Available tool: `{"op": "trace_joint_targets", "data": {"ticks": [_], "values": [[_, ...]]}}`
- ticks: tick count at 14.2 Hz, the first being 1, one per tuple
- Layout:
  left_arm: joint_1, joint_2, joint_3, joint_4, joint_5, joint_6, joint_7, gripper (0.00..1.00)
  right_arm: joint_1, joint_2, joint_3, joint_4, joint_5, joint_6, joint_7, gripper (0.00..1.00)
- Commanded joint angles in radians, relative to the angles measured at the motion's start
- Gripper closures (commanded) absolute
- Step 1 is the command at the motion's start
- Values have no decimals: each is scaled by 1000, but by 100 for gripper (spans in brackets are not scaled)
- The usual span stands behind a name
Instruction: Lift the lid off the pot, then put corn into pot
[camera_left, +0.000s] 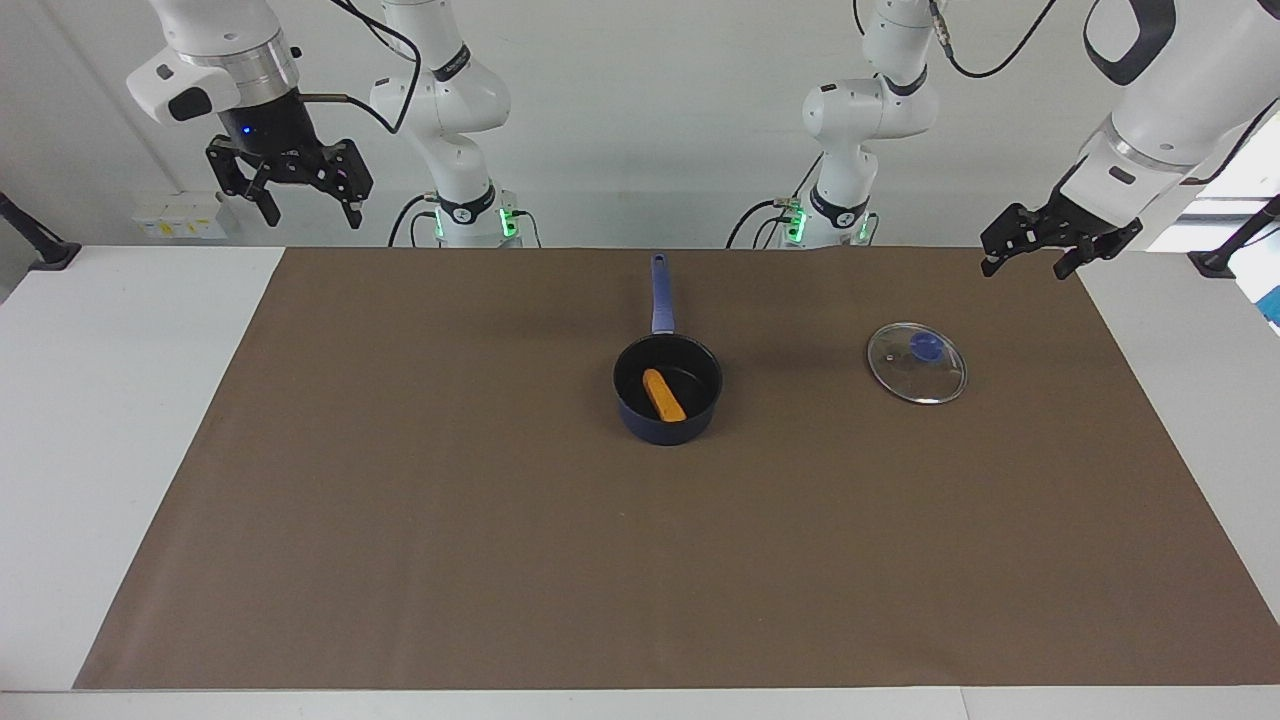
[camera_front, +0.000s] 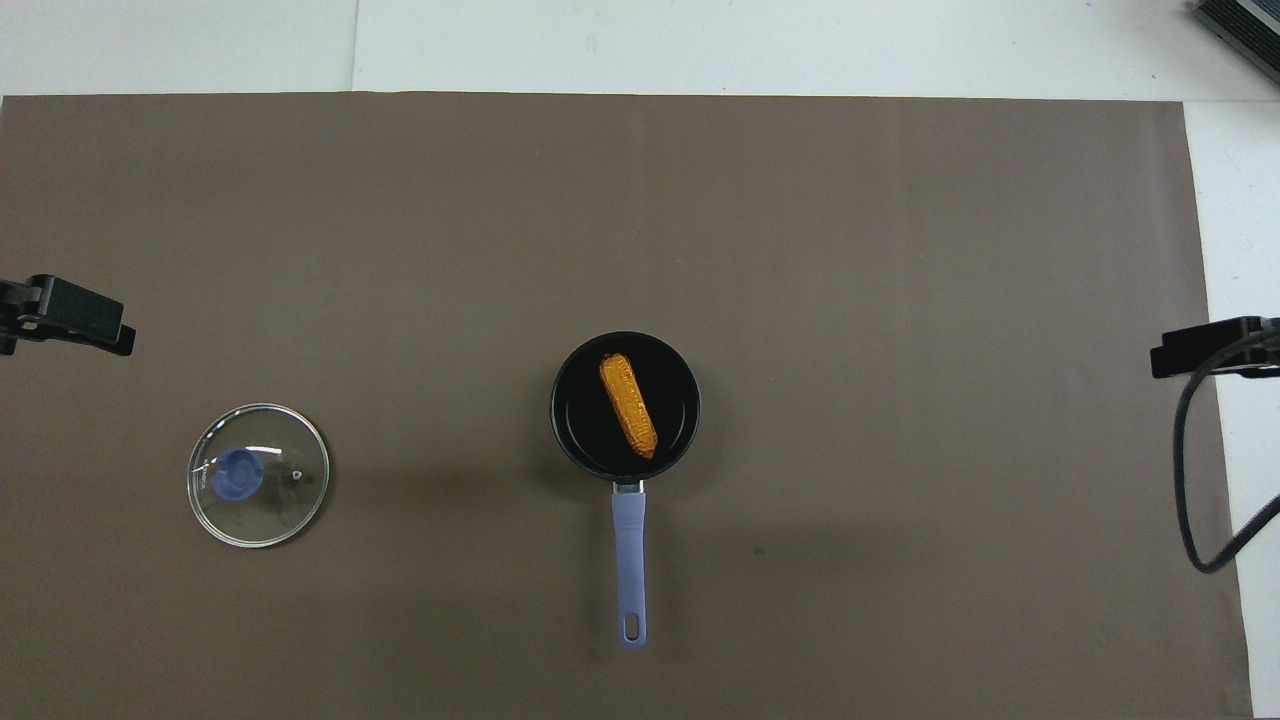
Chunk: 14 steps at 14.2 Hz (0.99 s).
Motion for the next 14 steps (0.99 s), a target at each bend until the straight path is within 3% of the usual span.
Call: {"op": "trace_joint_targets", "data": {"ticks": [1,14], "values": [[-11,1,5,7,12,1,-9,0,-15,-7,13,8,13,-32,-22,0],[-11,-4,4,-6,12,8,-9,0,-19,-23,7,-4,29,-32,-22,0]]}}
